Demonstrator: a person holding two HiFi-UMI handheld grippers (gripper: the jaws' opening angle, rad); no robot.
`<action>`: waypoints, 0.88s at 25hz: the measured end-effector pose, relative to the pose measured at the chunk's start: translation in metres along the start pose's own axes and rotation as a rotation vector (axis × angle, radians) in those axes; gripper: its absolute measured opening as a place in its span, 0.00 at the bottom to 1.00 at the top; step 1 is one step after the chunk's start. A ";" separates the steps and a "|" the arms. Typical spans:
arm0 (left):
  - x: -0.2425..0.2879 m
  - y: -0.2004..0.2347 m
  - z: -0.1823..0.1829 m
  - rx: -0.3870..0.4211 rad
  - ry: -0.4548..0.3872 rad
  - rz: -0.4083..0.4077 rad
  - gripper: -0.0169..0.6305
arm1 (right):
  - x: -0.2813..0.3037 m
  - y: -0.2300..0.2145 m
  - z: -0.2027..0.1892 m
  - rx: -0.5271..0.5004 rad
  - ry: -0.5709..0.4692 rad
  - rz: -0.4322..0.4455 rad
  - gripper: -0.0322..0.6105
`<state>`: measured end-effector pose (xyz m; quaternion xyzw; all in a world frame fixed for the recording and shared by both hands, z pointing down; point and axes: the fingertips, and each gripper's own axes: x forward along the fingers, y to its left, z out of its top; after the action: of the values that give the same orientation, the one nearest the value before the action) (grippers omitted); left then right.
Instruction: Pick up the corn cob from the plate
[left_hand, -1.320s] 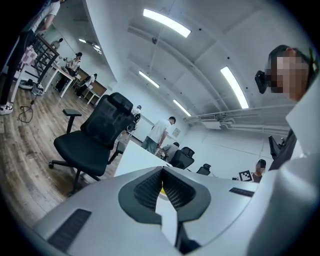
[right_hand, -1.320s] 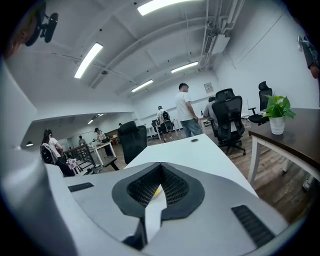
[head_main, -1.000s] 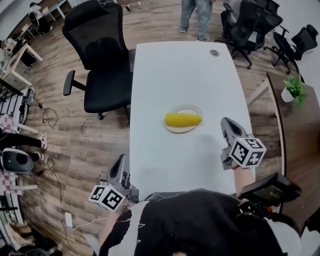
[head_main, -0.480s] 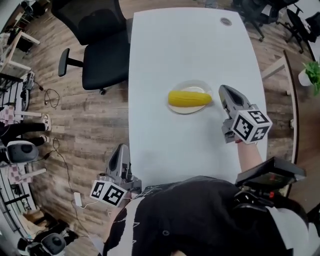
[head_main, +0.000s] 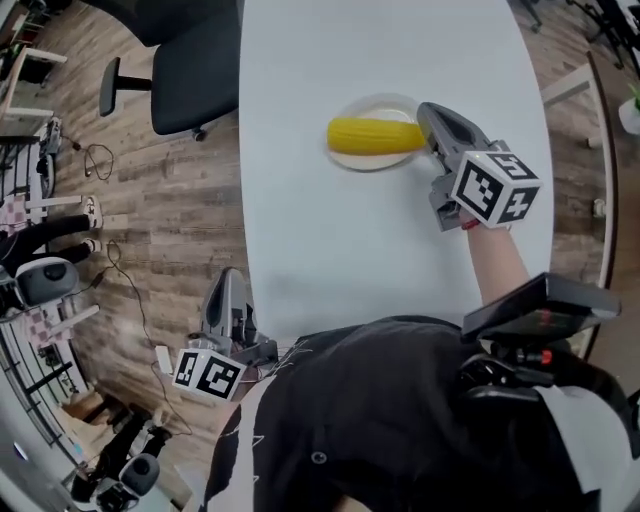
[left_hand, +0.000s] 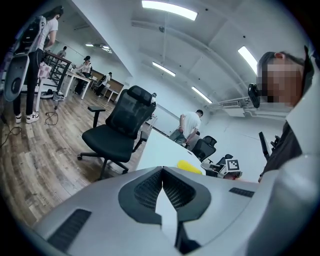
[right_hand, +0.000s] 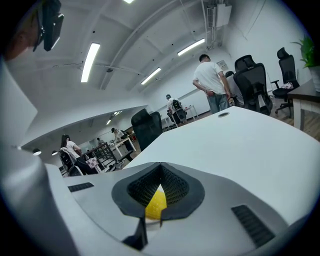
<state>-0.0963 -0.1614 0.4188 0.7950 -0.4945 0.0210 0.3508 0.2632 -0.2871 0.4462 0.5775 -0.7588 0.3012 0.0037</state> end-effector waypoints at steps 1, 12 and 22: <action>-0.004 -0.001 -0.003 -0.001 -0.003 -0.003 0.05 | -0.003 0.001 -0.006 0.013 0.003 0.002 0.07; 0.010 -0.022 0.009 0.037 -0.015 -0.129 0.05 | -0.030 0.017 -0.025 0.028 0.044 -0.011 0.07; 0.045 -0.037 0.039 0.069 0.037 -0.306 0.05 | -0.067 0.044 -0.021 0.024 0.023 -0.106 0.07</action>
<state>-0.0557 -0.2091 0.3862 0.8719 -0.3602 -0.0011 0.3317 0.2394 -0.2123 0.4199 0.6134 -0.7235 0.3161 0.0214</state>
